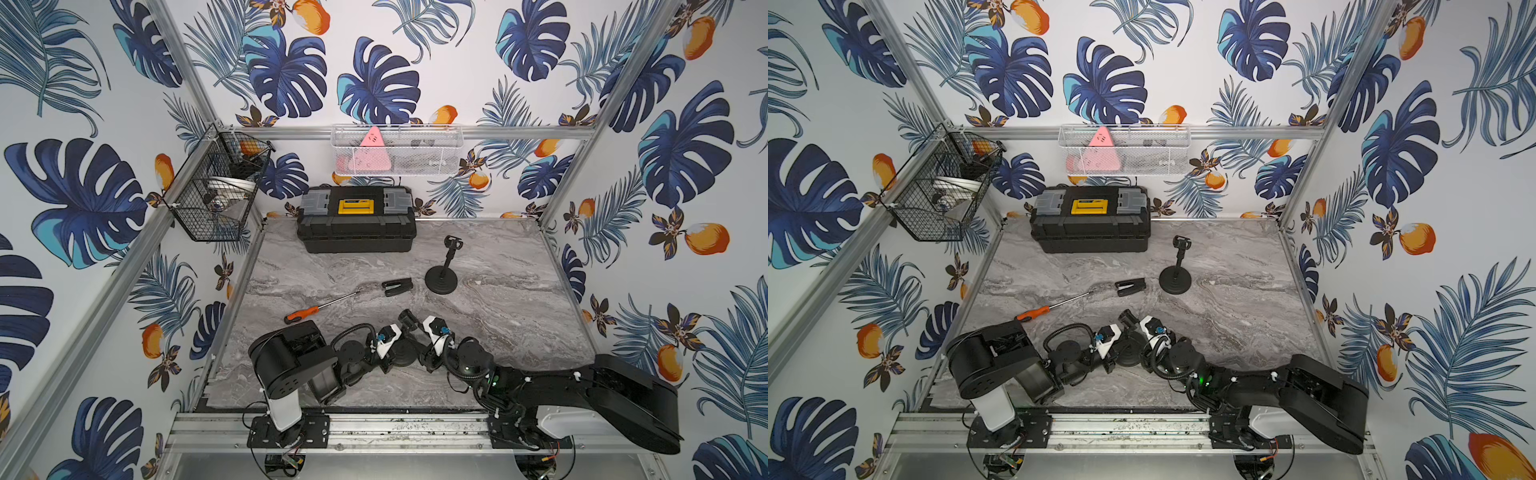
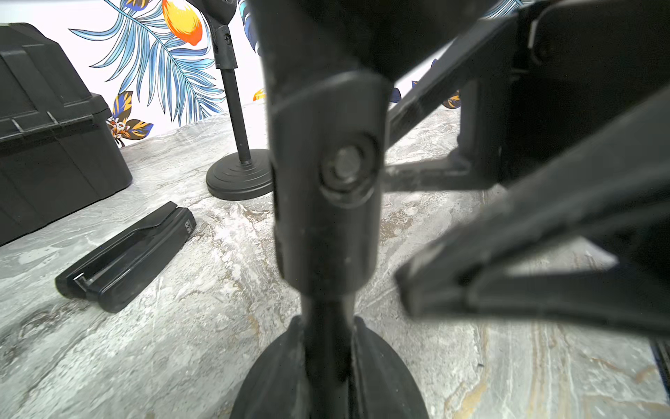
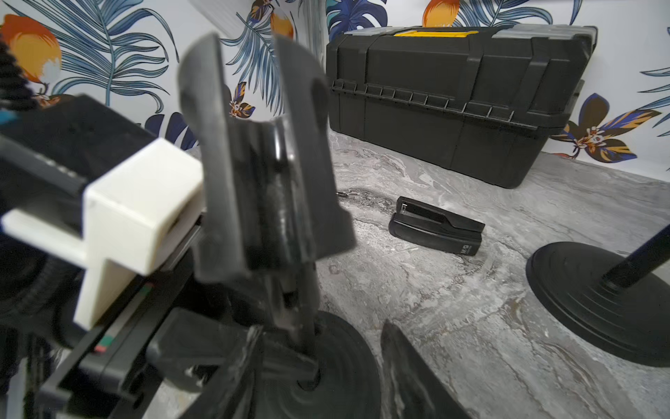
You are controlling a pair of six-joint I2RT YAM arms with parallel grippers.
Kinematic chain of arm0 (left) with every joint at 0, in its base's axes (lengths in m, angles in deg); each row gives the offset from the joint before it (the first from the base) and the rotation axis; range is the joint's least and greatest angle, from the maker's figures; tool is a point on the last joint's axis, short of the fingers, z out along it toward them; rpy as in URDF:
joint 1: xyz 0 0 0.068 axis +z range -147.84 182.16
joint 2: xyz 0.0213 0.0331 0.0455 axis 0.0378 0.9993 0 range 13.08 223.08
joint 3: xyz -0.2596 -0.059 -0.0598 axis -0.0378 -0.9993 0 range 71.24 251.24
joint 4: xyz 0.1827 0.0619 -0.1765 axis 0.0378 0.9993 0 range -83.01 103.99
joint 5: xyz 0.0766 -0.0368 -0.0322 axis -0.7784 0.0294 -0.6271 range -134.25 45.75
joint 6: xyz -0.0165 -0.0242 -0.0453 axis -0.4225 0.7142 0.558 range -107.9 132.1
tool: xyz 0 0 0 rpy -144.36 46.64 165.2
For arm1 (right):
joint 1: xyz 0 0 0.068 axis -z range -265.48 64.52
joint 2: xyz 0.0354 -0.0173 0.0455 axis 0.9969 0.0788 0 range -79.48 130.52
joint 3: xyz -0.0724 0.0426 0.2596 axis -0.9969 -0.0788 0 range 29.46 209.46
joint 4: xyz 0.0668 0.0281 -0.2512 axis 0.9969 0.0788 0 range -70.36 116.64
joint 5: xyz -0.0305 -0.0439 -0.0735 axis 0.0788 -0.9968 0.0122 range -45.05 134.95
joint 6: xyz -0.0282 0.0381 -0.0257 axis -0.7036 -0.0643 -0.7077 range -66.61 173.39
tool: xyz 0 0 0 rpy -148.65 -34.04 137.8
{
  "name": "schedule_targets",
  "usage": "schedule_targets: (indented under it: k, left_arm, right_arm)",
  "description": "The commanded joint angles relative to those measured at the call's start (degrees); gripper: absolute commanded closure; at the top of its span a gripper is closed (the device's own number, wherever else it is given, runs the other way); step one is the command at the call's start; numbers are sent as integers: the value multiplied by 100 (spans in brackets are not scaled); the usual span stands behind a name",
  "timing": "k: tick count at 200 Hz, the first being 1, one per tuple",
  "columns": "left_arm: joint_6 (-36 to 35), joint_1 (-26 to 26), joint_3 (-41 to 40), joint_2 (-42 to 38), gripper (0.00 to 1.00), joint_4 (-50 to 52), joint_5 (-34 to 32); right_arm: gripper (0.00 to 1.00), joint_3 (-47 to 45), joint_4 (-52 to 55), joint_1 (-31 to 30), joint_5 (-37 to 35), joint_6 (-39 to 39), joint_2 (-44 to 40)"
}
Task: Assemble a microphone stand
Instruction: Screw the microphone stand pole into the microphone stand base.
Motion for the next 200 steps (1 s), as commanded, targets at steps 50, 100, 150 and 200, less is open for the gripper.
schedule_targets:
  k: [50,100,150,200]
  left_arm:
    - [134,2,-51,77,88,9,-136]
    - [132,2,-106,16,87,11,-227]
    - [168,2,-150,-91,86,18,-209]
    - [177,2,-115,-5,85,17,-139]
  right_arm:
    - [43,205,1215,1279,2991,-451,-626]
    - [33,699,1273,1486,3702,-988,60]
    - [37,1381,1881,1982,4635,-1515,465]
    - [42,1733,2059,2158,5397,-2179,899]
